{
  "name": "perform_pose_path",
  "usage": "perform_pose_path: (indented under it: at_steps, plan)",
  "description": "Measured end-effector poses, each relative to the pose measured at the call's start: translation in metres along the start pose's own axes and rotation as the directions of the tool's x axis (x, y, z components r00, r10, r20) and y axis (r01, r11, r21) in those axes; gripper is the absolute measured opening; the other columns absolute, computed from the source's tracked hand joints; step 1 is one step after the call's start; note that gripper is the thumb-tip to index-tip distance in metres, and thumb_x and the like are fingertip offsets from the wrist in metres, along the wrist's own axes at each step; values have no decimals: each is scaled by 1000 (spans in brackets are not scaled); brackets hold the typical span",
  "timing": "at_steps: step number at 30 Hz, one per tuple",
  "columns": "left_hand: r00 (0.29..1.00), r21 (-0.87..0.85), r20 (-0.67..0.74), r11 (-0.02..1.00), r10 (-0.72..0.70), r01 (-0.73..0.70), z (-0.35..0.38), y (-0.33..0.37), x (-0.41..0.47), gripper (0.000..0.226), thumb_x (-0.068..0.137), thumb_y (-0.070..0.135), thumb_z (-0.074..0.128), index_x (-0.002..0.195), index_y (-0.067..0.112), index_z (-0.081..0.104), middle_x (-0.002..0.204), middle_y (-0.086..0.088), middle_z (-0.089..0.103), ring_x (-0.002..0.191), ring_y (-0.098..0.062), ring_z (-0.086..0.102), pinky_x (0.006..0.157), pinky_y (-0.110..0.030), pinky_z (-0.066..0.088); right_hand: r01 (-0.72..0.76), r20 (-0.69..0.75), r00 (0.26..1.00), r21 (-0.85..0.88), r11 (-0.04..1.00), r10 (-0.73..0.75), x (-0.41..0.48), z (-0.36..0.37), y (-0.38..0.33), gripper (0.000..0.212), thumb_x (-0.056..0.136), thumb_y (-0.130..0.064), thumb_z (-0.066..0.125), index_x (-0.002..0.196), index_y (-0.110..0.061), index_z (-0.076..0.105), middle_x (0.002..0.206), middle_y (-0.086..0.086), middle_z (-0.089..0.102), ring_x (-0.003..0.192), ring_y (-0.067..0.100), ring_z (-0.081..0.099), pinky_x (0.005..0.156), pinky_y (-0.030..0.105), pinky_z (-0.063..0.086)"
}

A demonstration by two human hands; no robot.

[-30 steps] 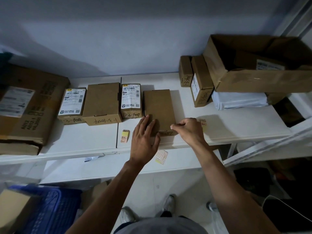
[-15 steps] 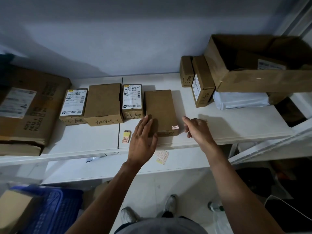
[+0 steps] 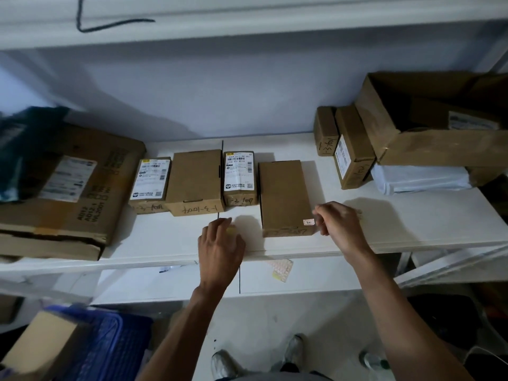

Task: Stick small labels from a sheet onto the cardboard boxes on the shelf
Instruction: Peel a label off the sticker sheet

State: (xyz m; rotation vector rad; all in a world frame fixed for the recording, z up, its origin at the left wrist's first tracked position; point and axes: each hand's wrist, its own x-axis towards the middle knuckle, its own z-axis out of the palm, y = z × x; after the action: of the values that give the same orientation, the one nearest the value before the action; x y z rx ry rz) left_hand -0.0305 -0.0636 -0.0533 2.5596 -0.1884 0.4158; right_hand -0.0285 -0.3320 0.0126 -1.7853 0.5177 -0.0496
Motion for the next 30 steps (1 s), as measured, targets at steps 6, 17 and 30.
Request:
perform_pose_path:
  at_steps: [6,17,30]
  plan:
    - [999,107,39,994,-31,26,-8,-25,3,44,84,38,51,114,10,67,120,-16,61,104,-37,59,82,-43,48,151,93,986,-124,981,-140,-9,28,-17,16,96,-23,64,83,-16,70,64,-3,67,48,1,55,54,26,46]
    - [997,142,61,988,48,-56,-11,-28,5,26,90,27,59,112,22,72,114,-9,65,95,-34,58,74,-40,46,273,473,877,-337,901,-89,-32,112,-35,13,97,-24,58,95,-24,71,79,-7,73,62,3,62,66,26,48]
    - [996,79,79,996,39,-45,-5,-31,-1,35,93,26,58,127,17,62,131,-10,55,112,-31,52,89,-37,44,247,510,853,-579,777,110,-30,149,-38,45,94,-30,51,133,-9,51,113,14,70,98,33,70,89,48,56]
